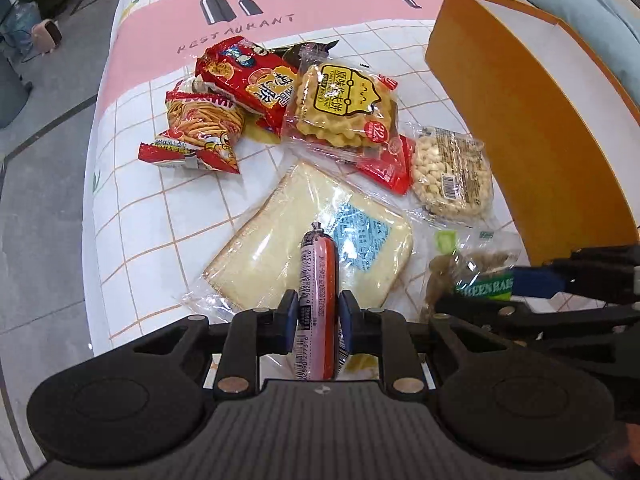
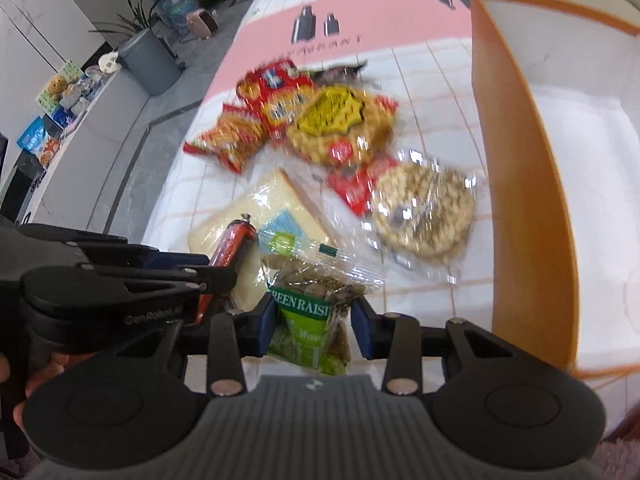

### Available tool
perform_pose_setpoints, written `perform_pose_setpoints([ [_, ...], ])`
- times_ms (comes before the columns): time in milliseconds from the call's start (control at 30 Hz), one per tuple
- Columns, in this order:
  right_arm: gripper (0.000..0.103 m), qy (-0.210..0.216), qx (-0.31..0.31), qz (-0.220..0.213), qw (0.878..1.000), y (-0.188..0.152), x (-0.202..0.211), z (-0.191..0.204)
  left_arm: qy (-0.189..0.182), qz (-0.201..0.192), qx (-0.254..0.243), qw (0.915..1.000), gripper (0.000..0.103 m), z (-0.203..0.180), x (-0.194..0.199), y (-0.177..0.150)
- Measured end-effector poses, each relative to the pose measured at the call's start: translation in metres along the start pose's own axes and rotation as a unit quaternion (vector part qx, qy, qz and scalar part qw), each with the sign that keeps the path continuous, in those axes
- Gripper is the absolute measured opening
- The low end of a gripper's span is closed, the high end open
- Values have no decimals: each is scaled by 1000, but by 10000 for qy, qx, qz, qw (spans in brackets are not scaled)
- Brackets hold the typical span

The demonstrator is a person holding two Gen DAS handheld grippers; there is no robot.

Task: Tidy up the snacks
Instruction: 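Lift the raisin bag and sausage and carry both over the orange box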

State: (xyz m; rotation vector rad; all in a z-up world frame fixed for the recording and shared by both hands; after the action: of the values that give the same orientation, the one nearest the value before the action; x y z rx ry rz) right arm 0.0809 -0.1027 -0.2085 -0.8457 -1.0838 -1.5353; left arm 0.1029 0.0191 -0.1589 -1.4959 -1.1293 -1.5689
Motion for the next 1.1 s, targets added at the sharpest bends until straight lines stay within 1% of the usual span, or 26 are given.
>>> perform_pose_setpoints([
  [67, 39, -18, -26, 116, 9999, -3, -7, -3, 15, 95, 16, 10000, 26, 0, -2, 2],
  [133, 39, -29, -95, 219, 9997, -5, -12, -7, 43, 361, 10, 9993, 32, 0, -10, 2],
  [267, 39, 25, -223, 373, 9991, -7, -20, -13, 174, 283, -110, 9994, 32, -4, -12, 3],
  [300, 39, 18, -227, 378, 9990, -8, -21, -14, 174, 262, -95, 9995, 30, -4, -12, 3],
  [333, 39, -2, -229, 388, 9990, -8, -23, -15, 154, 246, -67, 9996, 25, -4, -12, 3],
  [500, 38, 48, -317, 453, 9985, -9, -26, -21, 235, 142, 65, 9996, 25, -8, -7, -2],
  [633, 38, 58, -201, 225, 9995, -6, -12, -16, 105, -62, 213, 9997, 25, -13, 10, -8],
  [833, 38, 43, -50, -213, 9998, -7, 31, -12, -97, -603, 391, 9974, 25, -28, 59, -13],
  [967, 38, 100, 18, -635, 9979, -9, 73, -16, -204, -942, 323, 9948, 25, -48, 92, -6],
  [1100, 38, -31, -34, -1081, 9941, -9, 116, -32, -383, -1160, 89, 9925, 25, -74, 116, 10],
])
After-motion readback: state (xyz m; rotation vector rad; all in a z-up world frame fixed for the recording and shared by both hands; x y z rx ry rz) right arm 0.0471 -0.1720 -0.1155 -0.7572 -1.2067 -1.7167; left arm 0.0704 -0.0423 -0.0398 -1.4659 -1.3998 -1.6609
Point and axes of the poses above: each gripper's, at about its wrist camera, not at the fingertips, and x roughly against the way its jaws point, z to its left, y to its top, the point moved 4 cm from there along -x, roughly the way its jaws point, and after that the axes turned 13 degrees about z, right-handed, at the moved point
